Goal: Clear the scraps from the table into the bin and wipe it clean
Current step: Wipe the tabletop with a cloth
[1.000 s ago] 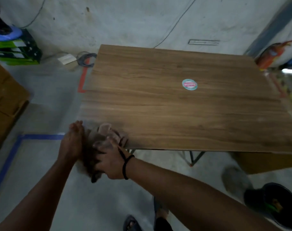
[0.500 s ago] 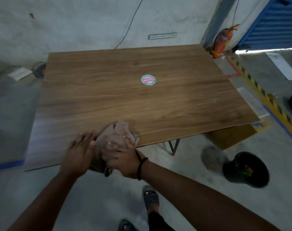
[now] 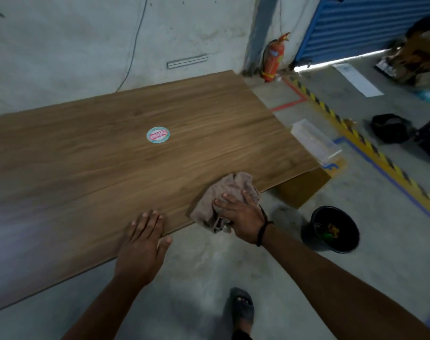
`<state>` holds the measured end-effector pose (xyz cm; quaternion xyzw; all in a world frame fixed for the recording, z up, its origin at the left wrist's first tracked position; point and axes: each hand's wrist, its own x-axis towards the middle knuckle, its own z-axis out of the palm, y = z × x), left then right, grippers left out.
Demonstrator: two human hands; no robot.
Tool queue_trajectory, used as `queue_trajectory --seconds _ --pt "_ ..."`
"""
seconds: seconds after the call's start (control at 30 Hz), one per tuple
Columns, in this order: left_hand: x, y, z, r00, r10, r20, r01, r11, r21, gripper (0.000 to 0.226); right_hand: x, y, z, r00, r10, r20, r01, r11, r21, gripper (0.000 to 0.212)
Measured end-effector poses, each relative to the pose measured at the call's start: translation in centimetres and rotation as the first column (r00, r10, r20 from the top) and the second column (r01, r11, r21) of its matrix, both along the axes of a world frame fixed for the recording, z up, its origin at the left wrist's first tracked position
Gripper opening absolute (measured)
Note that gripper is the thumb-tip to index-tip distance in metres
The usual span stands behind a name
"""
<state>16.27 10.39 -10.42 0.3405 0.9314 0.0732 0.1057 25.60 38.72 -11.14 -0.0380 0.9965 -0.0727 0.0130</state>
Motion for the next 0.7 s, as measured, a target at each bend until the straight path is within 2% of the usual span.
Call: queue_trajectory --seconds 0.1,0.23,0.4,0.5,0.63,0.7 --pt "0.6 4.7 0.2 0.999 -0.043 0.001 0.043 0.999 0.014 0.075 1.3 5.7 0.0 0.982 -0.166 0.091 0.169 0.985 -0.027 0.051" --pt "0.9 11.1 0.6 1.0 -0.025 0.014 0.024 0.999 0.047 0.082 3.1 13.4 0.7 0.937 -0.334 0.103 0.342 0.937 -0.071 0.051" --pt "0.8 17.8 1.9 0.998 -0.062 0.021 0.062 0.998 -0.028 0.09 5.0 21.4 1.3 0.855 -0.503 0.131 0.519 0.837 -0.173 0.051" --pt "0.8 22.0 3.0 0.994 -0.104 0.024 0.105 0.994 -0.032 0.1 5.5 24.5 2.2 0.769 -0.61 0.191 0.638 0.746 -0.19 0.053" --pt "0.0 28.6 4.8 0.985 -0.162 0.063 0.161 0.987 0.021 0.093 5.7 27.4 4.1 0.617 -0.742 0.26 0.785 0.564 -0.255 0.049" --pt "-0.1 31.6 5.8 0.978 -0.201 0.055 0.197 0.978 0.062 0.089 5.7 28.4 4.5 0.599 -0.77 0.221 0.795 0.537 -0.284 0.047"
